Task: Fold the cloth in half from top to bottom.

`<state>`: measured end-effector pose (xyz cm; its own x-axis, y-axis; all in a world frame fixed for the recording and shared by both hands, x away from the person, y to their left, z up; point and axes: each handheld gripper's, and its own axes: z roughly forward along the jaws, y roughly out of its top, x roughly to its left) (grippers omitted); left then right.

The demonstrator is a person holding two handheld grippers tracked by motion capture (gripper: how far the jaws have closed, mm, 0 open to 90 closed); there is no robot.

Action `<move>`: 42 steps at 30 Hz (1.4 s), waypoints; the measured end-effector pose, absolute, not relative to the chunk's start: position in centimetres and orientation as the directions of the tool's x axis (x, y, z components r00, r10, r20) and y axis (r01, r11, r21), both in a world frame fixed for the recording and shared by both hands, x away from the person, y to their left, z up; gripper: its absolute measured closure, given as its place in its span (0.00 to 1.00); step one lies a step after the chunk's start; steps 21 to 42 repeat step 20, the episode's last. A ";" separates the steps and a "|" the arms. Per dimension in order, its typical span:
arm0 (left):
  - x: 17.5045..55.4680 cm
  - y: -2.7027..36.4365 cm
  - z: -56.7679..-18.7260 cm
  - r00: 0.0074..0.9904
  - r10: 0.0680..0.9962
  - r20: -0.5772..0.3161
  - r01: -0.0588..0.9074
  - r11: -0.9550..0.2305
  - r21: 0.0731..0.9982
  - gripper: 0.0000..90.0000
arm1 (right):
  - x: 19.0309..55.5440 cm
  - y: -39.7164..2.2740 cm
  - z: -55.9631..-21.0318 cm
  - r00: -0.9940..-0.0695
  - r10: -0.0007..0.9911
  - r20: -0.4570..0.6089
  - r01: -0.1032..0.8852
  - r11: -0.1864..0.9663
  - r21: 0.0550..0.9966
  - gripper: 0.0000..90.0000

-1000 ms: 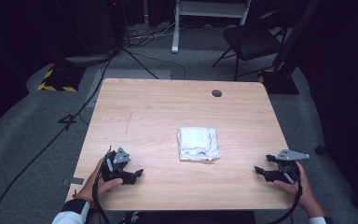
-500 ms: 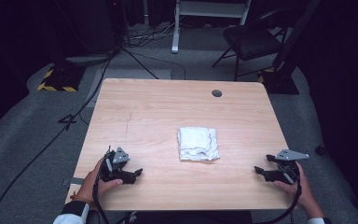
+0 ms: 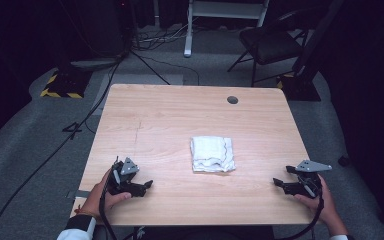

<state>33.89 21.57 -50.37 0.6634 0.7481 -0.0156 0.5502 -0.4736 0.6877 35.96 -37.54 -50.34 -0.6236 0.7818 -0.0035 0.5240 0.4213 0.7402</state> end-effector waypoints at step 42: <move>34.0 21.6 -50.4 0.666 0.746 -0.009 0.547 -0.480 0.686 0.15 | 35.9 -37.5 -50.3 -0.624 0.782 -0.005 0.523 0.422 0.740 0.22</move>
